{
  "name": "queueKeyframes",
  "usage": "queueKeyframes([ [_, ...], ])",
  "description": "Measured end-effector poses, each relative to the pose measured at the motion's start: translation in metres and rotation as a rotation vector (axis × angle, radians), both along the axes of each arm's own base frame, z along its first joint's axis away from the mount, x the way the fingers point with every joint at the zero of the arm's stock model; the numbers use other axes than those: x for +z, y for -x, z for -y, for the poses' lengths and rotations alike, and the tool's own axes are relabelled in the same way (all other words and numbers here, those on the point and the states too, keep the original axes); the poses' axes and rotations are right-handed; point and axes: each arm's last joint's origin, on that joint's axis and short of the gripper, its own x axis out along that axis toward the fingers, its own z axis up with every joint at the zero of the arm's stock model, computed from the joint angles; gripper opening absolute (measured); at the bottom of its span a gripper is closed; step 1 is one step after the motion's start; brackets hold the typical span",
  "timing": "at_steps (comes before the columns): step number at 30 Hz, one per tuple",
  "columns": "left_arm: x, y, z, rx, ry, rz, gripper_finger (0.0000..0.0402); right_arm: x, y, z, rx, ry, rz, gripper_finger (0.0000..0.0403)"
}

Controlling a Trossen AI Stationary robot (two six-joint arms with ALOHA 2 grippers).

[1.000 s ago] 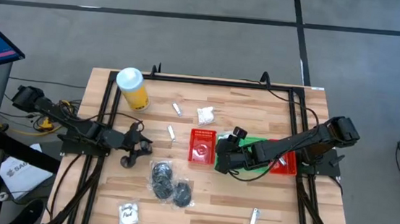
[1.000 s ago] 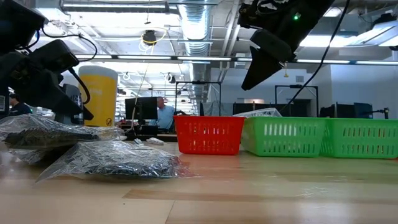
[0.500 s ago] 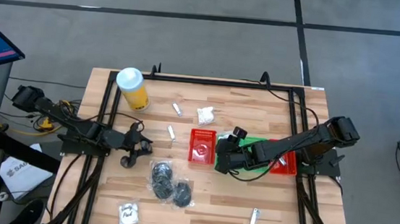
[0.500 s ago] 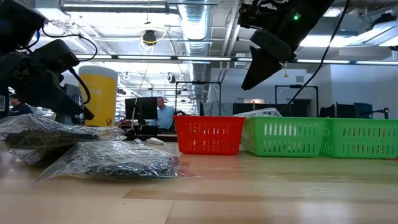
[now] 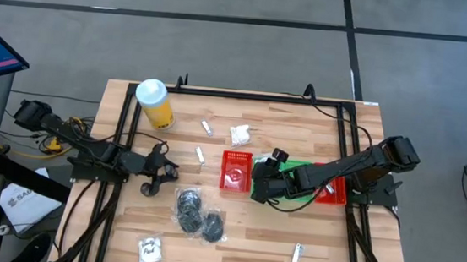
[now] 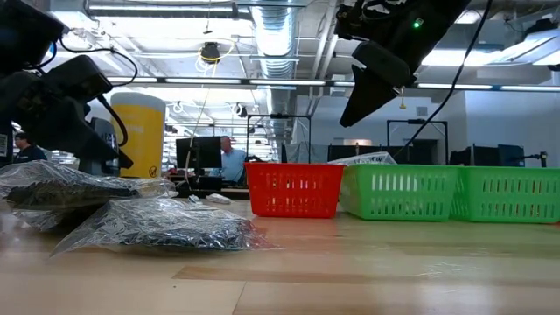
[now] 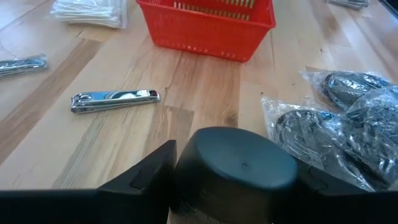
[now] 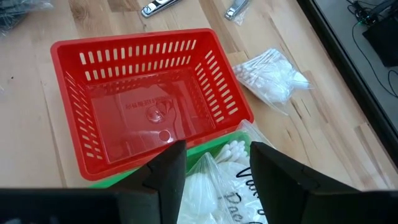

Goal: Pick & Place Travel size toiletries
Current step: Put the black deodorant into the left red bin

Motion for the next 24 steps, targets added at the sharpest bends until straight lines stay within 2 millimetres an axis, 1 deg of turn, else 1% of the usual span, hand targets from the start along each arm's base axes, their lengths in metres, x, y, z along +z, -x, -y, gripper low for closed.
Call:
queueKeyframes([
  [4, 0.004, -0.002, 0.0, 0.014, -0.002, 0.02, 0.0189, 0.0, 0.0, 0.0, 0.0, 0.0, 0.0, 0.0164],
  [17, 0.038, -0.015, 0.004, 0.021, 0.025, 0.113, 0.0189, 0.0, 0.0, 0.0, 0.012, 0.016, -0.007, 0.0161],
  [24, 0.053, -0.033, 0.007, 0.036, 0.016, 0.091, 0.0189, 0.0, 0.0, 0.0, 0.012, 0.019, -0.007, 0.0159],
])
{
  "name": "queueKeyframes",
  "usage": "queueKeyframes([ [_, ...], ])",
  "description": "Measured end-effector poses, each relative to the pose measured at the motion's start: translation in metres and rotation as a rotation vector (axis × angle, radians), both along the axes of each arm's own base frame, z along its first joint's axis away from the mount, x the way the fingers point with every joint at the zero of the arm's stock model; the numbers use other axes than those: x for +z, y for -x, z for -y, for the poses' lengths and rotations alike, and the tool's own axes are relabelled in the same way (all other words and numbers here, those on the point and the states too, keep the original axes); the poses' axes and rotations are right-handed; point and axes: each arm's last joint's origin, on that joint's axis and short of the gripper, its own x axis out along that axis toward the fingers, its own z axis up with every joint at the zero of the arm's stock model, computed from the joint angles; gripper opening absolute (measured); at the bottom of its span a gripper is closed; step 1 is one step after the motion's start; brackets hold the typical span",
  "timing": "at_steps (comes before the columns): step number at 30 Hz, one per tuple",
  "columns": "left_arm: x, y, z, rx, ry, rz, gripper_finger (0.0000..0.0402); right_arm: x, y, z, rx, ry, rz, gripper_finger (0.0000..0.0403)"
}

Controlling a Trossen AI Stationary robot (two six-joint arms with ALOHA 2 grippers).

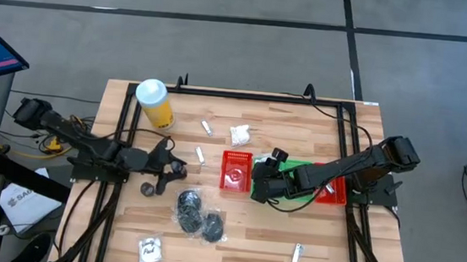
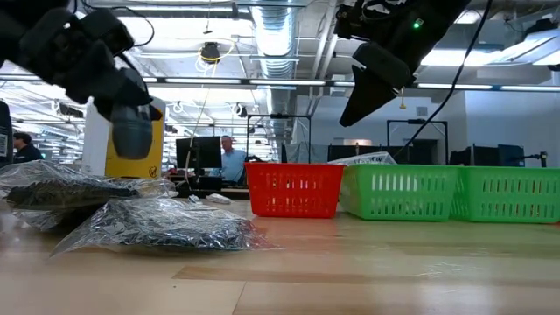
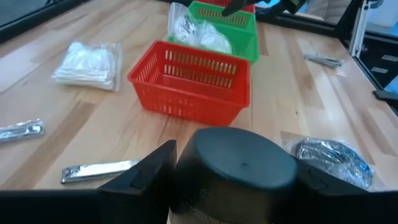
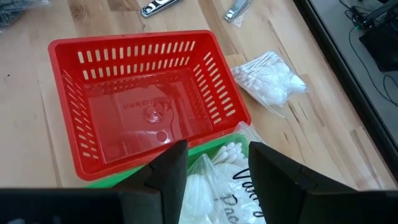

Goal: Pick & Place Travel size toiletries
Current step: Put the black deodorant into the left red bin

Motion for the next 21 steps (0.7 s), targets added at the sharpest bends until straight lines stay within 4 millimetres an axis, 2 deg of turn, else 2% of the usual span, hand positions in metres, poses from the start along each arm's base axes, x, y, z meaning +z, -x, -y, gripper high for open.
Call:
queueKeyframes([
  [9, 0.022, -0.039, -0.01, 0.012, -0.02, -0.048, 0.0189, 0.0, 0.0, 0.0, 0.002, 0.002, -0.004, 0.0159],
  [21, 0.039, -0.096, -0.031, -0.032, -0.026, -0.07, 0.0189, 0.003, 0.0, 0.0, 0.031, 0.025, -0.027, 0.0159],
])
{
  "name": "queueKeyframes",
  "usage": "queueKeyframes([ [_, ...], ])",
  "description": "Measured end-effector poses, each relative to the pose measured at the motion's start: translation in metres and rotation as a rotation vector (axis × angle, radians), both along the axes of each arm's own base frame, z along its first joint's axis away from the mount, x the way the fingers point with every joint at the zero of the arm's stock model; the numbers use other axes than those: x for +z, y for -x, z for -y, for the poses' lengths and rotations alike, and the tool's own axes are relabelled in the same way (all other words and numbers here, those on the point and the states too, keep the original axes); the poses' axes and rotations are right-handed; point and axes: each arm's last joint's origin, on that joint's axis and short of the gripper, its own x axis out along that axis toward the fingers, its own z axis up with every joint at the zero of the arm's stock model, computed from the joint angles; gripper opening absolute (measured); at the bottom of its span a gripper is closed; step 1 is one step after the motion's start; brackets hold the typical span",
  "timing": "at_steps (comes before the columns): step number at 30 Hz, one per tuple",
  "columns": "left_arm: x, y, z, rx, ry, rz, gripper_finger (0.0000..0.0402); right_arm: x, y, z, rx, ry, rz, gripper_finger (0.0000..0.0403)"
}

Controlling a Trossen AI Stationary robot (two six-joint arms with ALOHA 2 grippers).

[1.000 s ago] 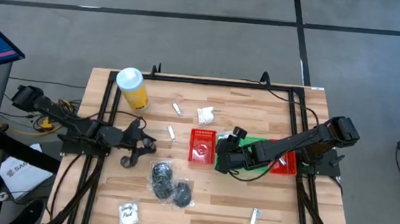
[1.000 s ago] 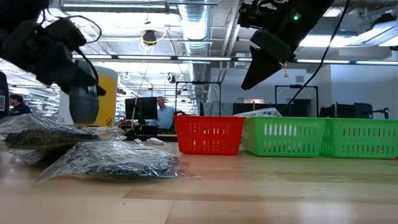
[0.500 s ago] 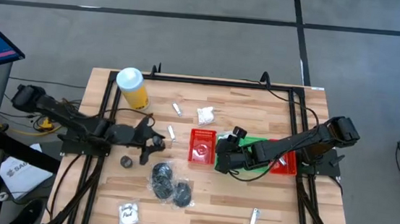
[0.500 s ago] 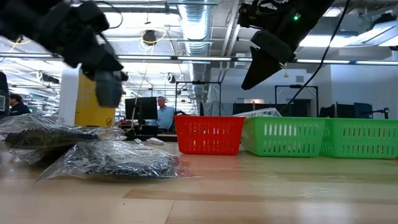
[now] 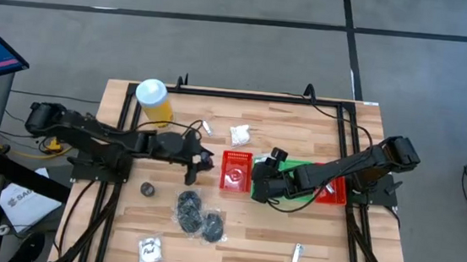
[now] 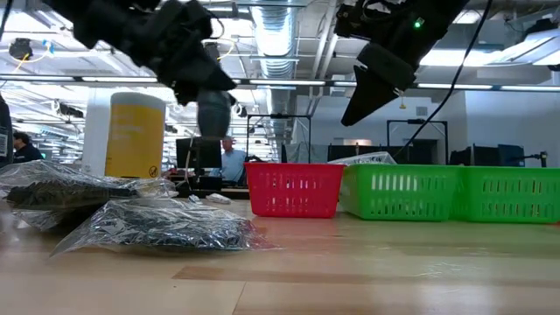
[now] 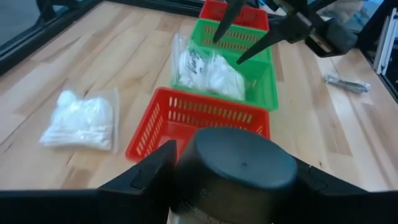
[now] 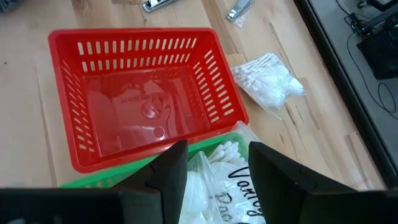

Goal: Pick & Place Travel size toiletries
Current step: Put the black deodorant into the left red bin

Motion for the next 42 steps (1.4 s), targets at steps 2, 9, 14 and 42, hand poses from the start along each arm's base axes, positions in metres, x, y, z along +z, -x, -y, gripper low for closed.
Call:
queueKeyframes([
  [2, 0.001, -0.01, -0.003, -0.009, -0.006, -0.011, 0.0189, 0.004, -0.001, -0.001, 0.001, -0.003, 0.01, 0.0159],
  [9, 0.001, -0.043, -0.017, -0.035, 0.01, -0.011, 0.0189, 0.007, -0.002, -0.001, 0.002, -0.003, 0.009, 0.0159],
  [14, -0.004, -0.063, -0.027, -0.062, 0.016, -0.007, 0.0189, 0.007, -0.002, -0.001, 0.002, -0.002, 0.007, 0.0159],
  [42, -0.038, -0.107, -0.043, -0.085, 0.049, -0.012, 0.021, 0.007, -0.002, -0.001, 0.002, -0.003, 0.009, 0.0159],
])
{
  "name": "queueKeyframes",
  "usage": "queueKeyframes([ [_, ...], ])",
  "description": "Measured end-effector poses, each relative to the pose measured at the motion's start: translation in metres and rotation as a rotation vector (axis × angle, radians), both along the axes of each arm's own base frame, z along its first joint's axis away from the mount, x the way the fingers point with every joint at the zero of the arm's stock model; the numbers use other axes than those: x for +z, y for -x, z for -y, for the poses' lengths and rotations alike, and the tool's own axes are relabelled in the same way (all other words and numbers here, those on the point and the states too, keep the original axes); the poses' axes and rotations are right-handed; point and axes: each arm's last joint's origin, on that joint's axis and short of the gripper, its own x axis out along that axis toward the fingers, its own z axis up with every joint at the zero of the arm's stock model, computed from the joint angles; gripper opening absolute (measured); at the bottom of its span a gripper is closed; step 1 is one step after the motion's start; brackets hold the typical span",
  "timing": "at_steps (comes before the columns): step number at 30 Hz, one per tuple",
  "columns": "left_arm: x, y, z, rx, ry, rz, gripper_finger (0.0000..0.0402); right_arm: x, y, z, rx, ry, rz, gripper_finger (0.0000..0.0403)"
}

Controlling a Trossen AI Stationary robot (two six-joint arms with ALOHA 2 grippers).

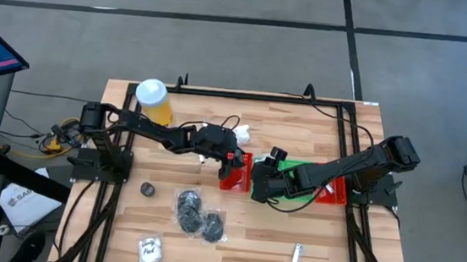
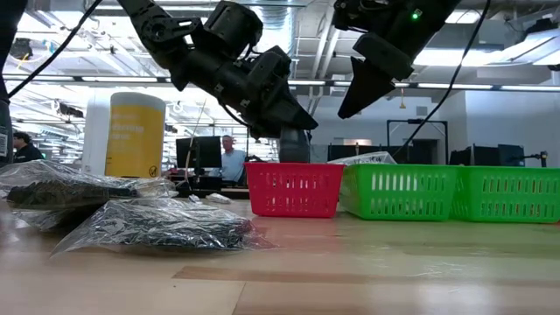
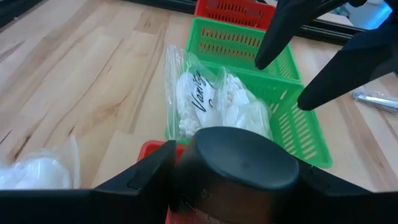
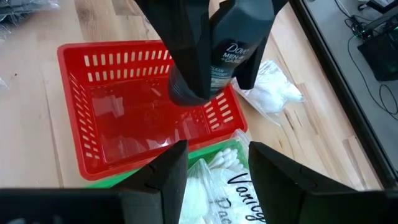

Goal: Pick & Place Travel size toiletries
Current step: Put the black deodorant into the left red bin

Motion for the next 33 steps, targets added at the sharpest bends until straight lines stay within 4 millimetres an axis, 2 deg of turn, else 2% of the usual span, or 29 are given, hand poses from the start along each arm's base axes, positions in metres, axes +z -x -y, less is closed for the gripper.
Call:
queueKeyframes([
  [4, 0.0, 0.0, 0.0, 0.003, -0.002, 0.002, 0.0214, 0.0, 0.0, 0.0, 0.0, 0.0, -0.001, 0.0159],
  [17, 0.001, 0.0, -0.001, 0.0, -0.039, 0.008, 0.0167, 0.0, 0.0, 0.0, 0.0, 0.001, -0.002, 0.0159],
  [27, 0.001, 0.0, -0.001, 0.003, -0.04, 0.008, 0.0164, 0.0, 0.0, 0.0, 0.001, 0.0, -0.002, 0.0159],
  [33, 0.014, 0.006, 0.0, -0.004, -0.061, 0.026, 0.0168, 0.0, 0.0, 0.0, 0.001, -0.001, -0.004, 0.0159],
])
